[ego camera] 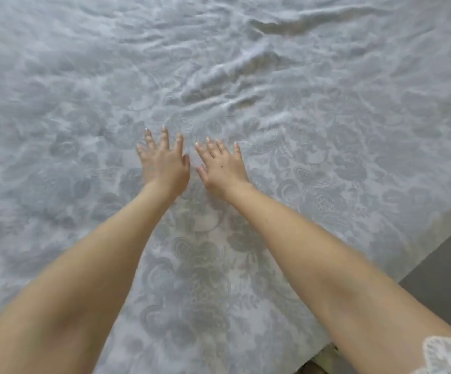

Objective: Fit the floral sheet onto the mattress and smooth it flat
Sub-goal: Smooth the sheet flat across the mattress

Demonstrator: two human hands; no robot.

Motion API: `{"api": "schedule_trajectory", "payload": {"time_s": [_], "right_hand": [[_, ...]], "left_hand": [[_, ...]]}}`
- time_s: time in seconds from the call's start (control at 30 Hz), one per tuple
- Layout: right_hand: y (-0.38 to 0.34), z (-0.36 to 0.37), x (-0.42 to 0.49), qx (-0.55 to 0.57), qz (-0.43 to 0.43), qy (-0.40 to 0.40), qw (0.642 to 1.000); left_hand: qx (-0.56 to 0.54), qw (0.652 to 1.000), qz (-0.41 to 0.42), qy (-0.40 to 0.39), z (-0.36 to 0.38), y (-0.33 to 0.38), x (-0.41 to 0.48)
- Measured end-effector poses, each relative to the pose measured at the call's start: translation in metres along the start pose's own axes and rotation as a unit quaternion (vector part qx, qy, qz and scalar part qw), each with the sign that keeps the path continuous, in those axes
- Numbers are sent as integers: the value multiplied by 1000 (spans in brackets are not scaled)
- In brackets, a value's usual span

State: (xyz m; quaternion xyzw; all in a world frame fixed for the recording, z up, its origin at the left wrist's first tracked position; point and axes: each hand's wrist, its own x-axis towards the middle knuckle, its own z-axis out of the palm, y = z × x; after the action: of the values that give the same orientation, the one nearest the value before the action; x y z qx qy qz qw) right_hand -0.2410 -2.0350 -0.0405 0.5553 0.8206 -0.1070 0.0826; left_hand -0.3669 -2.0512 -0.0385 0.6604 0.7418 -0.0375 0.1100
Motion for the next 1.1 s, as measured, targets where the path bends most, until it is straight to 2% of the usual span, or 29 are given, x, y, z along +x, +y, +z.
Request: {"api": "schedule_trajectory", "payload": {"time_s": [0.03,0.1,0.17,0.2,0.27,0.33,0.4,0.5,0.53,0.6,0.67,0.7,0.73,0.8,0.87,0.93,0.97,1.0,1.07,1.1], "right_hand": [[28,11,3,-25,-4,-22,999],[100,42,-33,-19,34,-2,999],[174,71,-106,-5,152,50,987],[207,78,-146,-12,229,42,973],[255,76,-210,1,363,-29,931],[273,55,-229,46,436,-67,897],[275,37,-200,41,408,-12,912],[254,18,-101,67,242,124,960],[245,14,-64,67,164,135,975],[240,12,-9,21,18,38,999],[284,19,10,-35,-59,-19,997],[325,27,1,-47,-43,-10,998],[374,34,-20,-52,12,10,999],[484,46,-85,-43,183,35,982],[573,48,-164,-6,367,3,930],[613,34,-212,63,491,-53,867],[615,28,-215,77,515,-58,852],[610,20,-208,69,515,-42,853],[581,5,-172,45,449,21,892],[559,-3,-149,46,391,54,918]], "left_hand": [[9,1000,15,-15,15,30,10],[5,999,43,-23,57,85,-3],[8,998,69,-2,91,126,-49],[-3,995,98,-2,100,143,-78],[-37,981,188,-37,104,168,-131],[-76,964,250,-57,92,172,-150],[-136,960,242,29,71,170,-114],[-128,973,119,151,44,172,-16],[-116,979,69,153,36,179,20],[-106,991,-27,79,34,212,75],[-77,996,-50,14,53,266,99],[-54,998,-26,6,66,299,99],[-40,999,19,9,80,337,90],[-42,990,133,7,105,404,58],[-58,974,215,-29,113,446,23],[-67,959,269,-57,108,456,11],[-96,955,273,-70,102,452,15],[-156,953,247,-77,89,448,22],[-263,953,146,-26,55,437,45],[-272,957,96,15,38,431,59]]}}
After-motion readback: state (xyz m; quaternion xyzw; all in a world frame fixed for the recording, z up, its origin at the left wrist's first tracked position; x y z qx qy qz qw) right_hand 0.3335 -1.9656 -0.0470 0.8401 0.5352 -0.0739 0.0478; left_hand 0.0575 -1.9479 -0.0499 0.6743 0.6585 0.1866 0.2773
